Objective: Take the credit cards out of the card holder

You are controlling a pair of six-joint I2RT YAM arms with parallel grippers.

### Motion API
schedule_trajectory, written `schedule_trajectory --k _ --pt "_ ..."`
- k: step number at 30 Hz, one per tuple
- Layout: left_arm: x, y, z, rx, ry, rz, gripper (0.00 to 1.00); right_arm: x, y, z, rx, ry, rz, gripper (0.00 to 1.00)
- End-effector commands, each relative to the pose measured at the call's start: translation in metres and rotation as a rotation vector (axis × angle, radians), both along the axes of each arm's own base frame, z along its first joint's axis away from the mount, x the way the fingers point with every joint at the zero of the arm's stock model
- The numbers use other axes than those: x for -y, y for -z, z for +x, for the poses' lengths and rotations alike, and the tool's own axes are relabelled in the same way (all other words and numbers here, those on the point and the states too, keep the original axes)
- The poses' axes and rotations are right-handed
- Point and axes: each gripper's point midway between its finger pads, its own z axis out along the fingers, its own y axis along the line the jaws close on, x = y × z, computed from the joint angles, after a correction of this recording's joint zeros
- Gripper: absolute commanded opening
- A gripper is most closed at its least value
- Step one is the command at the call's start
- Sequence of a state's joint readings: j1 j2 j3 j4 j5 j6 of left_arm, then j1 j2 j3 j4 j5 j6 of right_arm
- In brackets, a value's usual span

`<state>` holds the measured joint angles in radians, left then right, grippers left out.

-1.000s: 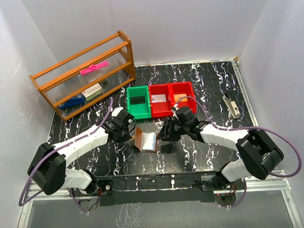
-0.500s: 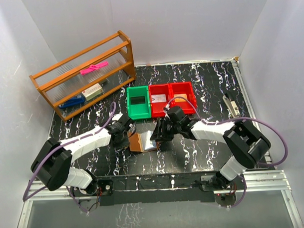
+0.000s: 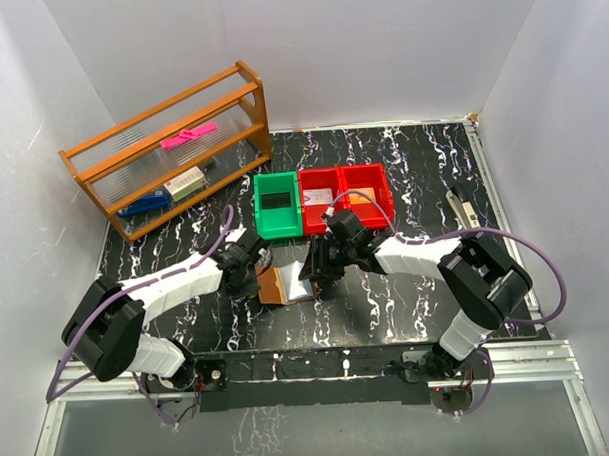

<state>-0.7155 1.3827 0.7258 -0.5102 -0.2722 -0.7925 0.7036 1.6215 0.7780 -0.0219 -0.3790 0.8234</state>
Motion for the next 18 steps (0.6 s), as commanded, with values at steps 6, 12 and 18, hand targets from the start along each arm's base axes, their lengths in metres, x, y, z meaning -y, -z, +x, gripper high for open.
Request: schedule_trajectory --k 6,12,18 --pt "0.006 -0.008 0.007 0.011 0.015 -0.013 0.00 -0.009 -0.042 0.024 0.155 0.001 -0.012 0.40" --pt "0.009 -0.009 0.009 0.015 0.023 -0.023 0.00 -0.017 -0.025 0.017 0.104 -0.029 -0.003 0.39" --pt "0.010 -0.008 0.008 0.013 0.026 -0.028 0.00 -0.021 -0.009 0.013 0.059 -0.036 -0.009 0.38"
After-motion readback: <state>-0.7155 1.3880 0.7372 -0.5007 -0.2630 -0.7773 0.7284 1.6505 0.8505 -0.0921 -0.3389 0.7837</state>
